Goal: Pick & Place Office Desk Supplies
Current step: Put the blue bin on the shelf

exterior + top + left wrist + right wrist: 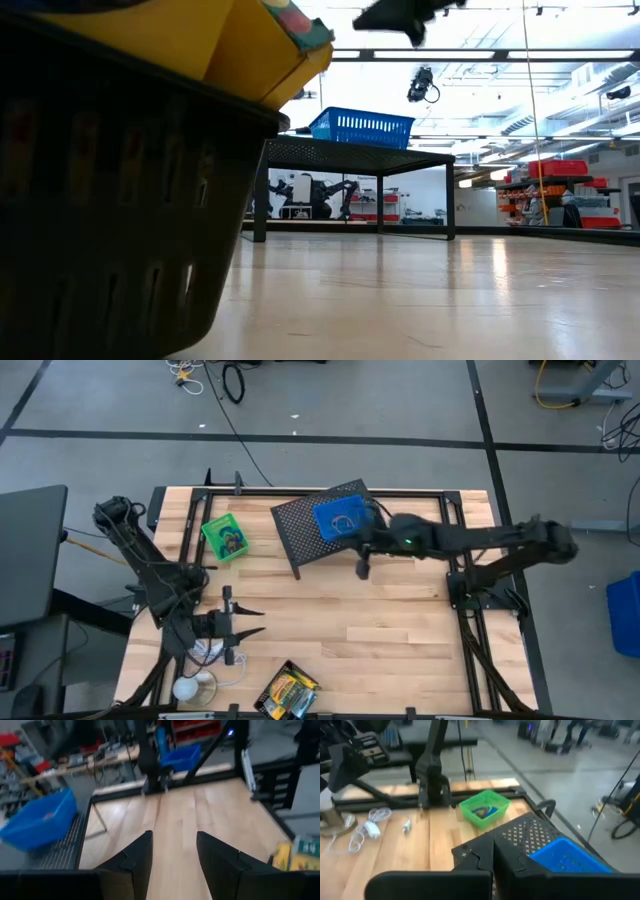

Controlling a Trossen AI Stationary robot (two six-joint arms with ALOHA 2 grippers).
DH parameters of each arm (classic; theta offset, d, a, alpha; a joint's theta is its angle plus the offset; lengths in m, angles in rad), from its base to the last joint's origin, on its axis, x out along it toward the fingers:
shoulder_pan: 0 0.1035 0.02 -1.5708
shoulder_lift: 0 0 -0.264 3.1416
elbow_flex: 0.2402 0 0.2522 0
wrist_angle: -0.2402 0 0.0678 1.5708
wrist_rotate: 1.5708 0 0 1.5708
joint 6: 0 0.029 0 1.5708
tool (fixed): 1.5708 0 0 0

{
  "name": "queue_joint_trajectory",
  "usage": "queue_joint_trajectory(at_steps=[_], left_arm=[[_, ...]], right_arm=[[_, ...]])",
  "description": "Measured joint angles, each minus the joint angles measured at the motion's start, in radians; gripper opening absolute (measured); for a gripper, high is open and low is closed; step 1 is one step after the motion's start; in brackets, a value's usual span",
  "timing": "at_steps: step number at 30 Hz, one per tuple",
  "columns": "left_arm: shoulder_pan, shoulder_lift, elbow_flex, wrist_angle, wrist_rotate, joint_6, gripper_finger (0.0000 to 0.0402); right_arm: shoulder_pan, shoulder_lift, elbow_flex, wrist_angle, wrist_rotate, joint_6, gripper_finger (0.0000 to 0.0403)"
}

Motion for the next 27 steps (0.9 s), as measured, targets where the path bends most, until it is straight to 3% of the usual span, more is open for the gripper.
queue_joint_trajectory(at_steps=[2, 5, 9, 13, 18, 22, 24, 27], left_arm=[[0.036, 0.0, -0.014, 0.118, 0.057, 0.095, 0.0162], [0.119, 0.0, -0.051, 0.325, 0.193, 0.218, 0.0162], [0.258, 0.0, -0.103, 0.51, 0.276, 0.306, 0.0162], [0.367, -0.031, -0.128, 0.52, 0.282, 0.321, 0.0162], [0.489, -0.076, -0.183, 0.522, 0.371, 0.292, 0.0162], [0.576, -0.122, -0.241, 0.531, 0.416, 0.25, 0.0162], [0.629, -0.142, -0.262, 0.536, 0.49, 0.206, 0.0162], [0.71, -0.151, -0.283, 0.54, 0.59, 0.144, 0.0162]], right_arm=[[-0.006, -0.05, -0.145, 0.153, 0.015, 0.004, 0.0001], [-0.014, -0.084, -0.305, 0.332, 0.124, 0.005, 0.0], [-0.03, -0.086, -0.412, 0.441, 0.304, -0.017, 0.0], [-0.045, -0.089, -0.443, 0.47, 0.411, -0.025, 0.0], [-0.107, -0.105, -0.476, 0.461, 0.533, -0.017, 0.0], [-0.161, -0.149, -0.528, 0.461, 0.559, 0.036, 0.0], [-0.185, -0.175, -0.561, 0.447, 0.584, 0.062, 0.0], [-0.225, -0.203, -0.594, 0.441, 0.493, 0.065, 0.0]])
